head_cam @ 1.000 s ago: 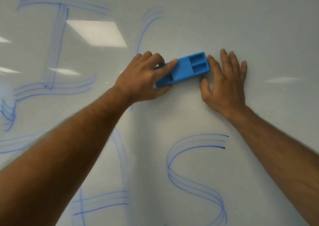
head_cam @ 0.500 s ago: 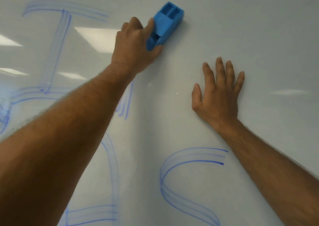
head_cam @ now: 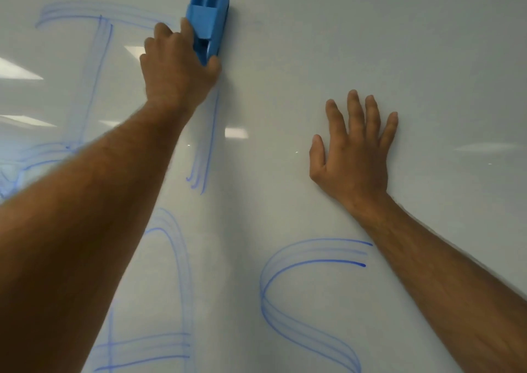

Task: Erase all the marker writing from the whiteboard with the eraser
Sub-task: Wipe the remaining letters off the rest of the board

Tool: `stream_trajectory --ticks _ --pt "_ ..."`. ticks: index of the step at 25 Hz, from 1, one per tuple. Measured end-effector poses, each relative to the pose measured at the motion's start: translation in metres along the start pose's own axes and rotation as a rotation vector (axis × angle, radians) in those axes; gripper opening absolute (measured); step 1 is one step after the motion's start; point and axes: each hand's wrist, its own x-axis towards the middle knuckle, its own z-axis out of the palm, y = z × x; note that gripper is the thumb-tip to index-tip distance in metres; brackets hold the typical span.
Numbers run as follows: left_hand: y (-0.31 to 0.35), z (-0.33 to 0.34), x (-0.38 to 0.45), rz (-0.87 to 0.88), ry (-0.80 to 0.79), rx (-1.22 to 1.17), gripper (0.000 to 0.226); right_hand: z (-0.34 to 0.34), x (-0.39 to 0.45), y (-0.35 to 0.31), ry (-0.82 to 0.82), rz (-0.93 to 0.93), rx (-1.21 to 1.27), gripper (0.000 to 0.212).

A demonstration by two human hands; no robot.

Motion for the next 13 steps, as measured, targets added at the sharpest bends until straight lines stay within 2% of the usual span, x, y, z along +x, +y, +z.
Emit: stream_trajectory --ticks 2,5,7,8,9,12,13 --pt "-0.009 0.002 -0.005 0.203 0.002 -0.031 0.07 0.001 -0.001 -0.001 0.009 -0.004 -0.014 0.064" --pt "-0.03 0.006 -0.019 0.692 -0.017 -0.061 0.067 0.001 -0.001 -0.001 0.013 -0.004 -0.021 0.064" --pt "-0.048 0.008 -0.023 0.86 -0.017 -0.03 0.065 0.001 -0.001 -0.001 0.017 -0.005 -0.024 0.063" --pt "-0.056 0.007 -0.023 0.841 0.001 -0.021 0.065 0.002 -0.002 -0.001 0.022 -0.006 -0.029 0.063" --pt "-0.061 0.007 -0.022 0.749 0.031 -0.02 0.066 0.002 -0.002 0.0 0.028 -0.008 -0.031 0.062" --pt "-0.071 0.002 -0.015 0.306 0.067 -0.027 0.069 0.002 -0.002 0.0 0.036 -0.008 -0.034 0.061" --pt "-0.073 0.001 -0.015 0.262 0.057 -0.034 0.069 0.002 -0.002 0.001 0.036 -0.007 -0.039 0.061"
